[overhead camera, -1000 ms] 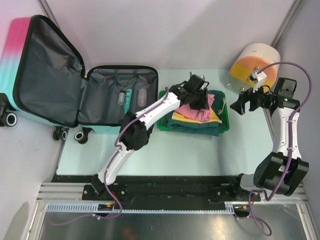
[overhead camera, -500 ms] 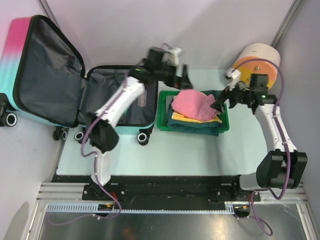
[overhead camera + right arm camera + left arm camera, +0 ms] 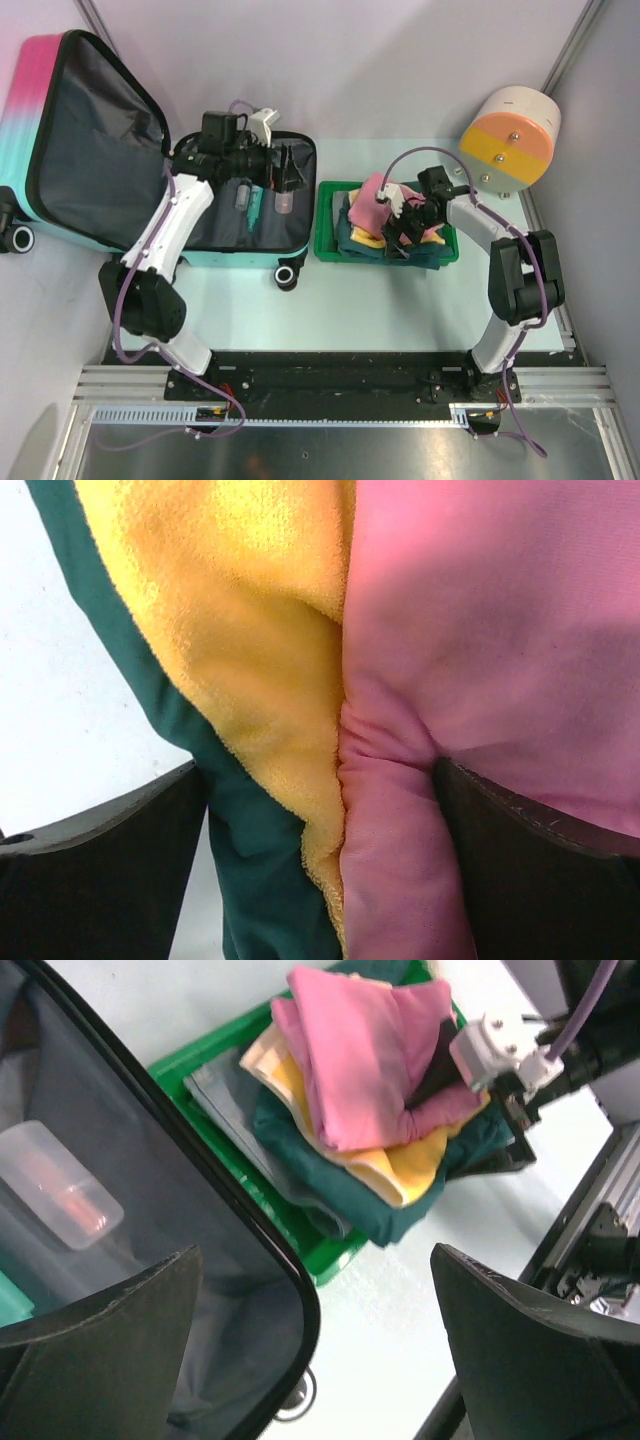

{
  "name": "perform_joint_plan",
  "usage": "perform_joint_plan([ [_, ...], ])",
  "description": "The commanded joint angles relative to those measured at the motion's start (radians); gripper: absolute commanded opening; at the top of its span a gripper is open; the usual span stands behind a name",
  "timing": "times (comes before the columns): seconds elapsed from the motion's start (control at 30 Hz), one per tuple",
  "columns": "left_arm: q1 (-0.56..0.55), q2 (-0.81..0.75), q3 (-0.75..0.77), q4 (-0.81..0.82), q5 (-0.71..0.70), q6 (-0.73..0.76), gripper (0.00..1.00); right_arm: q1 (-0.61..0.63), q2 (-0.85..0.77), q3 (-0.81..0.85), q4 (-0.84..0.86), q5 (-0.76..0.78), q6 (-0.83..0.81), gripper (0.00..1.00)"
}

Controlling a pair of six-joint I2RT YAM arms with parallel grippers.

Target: Open, take out, and arrange the luggage

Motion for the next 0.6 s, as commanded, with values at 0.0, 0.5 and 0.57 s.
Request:
perform_joint_plan([
  [0.0,0.006,-0.129,-0.077,0.012,-0.014,0.120,1.00,-0.043,-0.025,-0.003,-0.089,0.059,-0.147,1.00],
  [0.5,0.027,-0.158,-0.111,0.013,-0.004,0.154,1.00,0.136,-0.167,-0.194,0.098,0.259,-0.072,1.00],
  [0.57,0.030,-0.162,-0.117,0.012,0.005,0.154,1.00,0.142,-0.127,-0.201,0.168,0.309,-0.052,0.98],
])
